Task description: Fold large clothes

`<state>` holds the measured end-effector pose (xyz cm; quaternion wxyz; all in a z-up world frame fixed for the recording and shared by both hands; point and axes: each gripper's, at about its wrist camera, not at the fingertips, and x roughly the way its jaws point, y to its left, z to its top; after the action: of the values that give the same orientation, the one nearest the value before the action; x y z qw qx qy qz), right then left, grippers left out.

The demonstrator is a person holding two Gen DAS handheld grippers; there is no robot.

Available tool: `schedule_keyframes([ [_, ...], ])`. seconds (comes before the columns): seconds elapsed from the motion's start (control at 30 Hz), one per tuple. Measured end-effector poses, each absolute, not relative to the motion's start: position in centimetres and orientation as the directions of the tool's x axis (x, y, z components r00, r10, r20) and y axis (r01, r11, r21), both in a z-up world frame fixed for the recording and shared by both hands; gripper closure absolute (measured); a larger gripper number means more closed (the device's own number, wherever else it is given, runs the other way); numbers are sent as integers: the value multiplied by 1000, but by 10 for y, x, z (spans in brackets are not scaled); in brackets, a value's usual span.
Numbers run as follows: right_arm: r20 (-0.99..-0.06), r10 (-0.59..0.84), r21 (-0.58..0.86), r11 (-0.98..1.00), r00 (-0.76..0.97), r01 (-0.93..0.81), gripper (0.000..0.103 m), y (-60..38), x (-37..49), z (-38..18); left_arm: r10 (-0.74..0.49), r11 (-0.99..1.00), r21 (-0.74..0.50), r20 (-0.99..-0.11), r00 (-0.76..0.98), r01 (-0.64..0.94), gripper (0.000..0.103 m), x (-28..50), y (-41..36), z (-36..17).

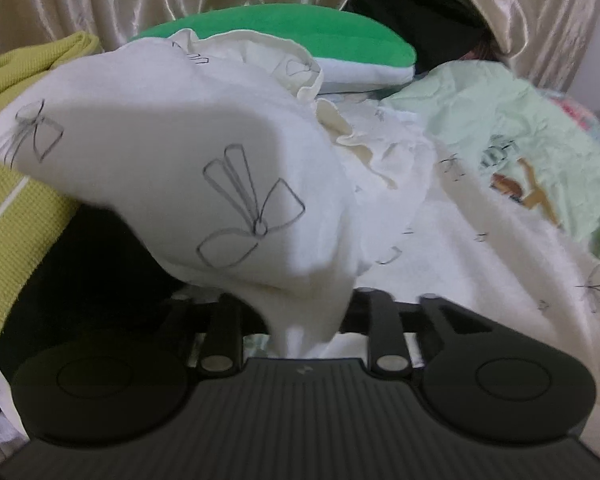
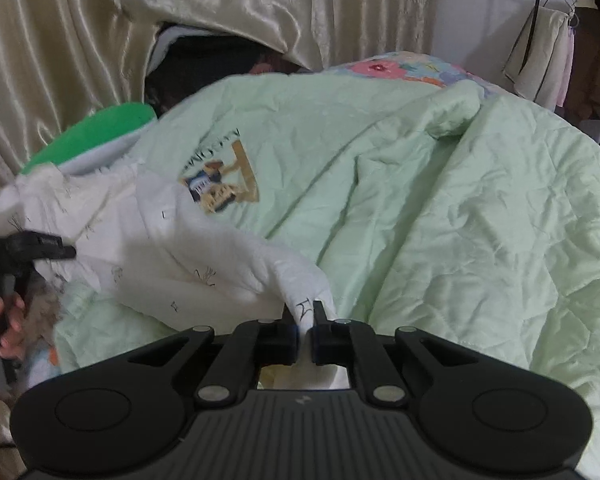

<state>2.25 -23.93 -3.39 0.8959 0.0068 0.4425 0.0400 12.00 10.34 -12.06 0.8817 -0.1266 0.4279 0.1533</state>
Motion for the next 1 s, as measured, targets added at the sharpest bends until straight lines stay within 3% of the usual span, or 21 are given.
schedule_keyframes([
  [0.07,-786,86,64,996,612,-59,96,-243,20,-36,142,925,-109,-789,597,-363,96,119,102,-119],
  [0.27,-727,59,71,997,684,-10,97,-261,-3,-11,154,975,-27,-631,760,-220,97,94,59,-58],
  [0.43,-689,-58,15,995,722,95,97,-310,-30,41,-59,989,-147,-558,828,-29,97,86,16,-8],
  [0.57,-670,-115,8,987,733,162,97,-350,-62,82,-210,974,-187,-521,828,129,97,67,-27,19],
  [0.73,-600,-300,-83,945,741,316,97,-403,-129,123,-413,911,-219,-479,775,351,97,40,-109,52],
  [0.83,-600,-359,-78,915,715,395,96,-437,-159,123,-440,891,-161,-536,720,424,97,33,-154,41],
  [1.0,-745,-334,-46,890,578,454,92,-495,-179,43,-389,870,-82,-719,576,485,95,35,-212,-24],
])
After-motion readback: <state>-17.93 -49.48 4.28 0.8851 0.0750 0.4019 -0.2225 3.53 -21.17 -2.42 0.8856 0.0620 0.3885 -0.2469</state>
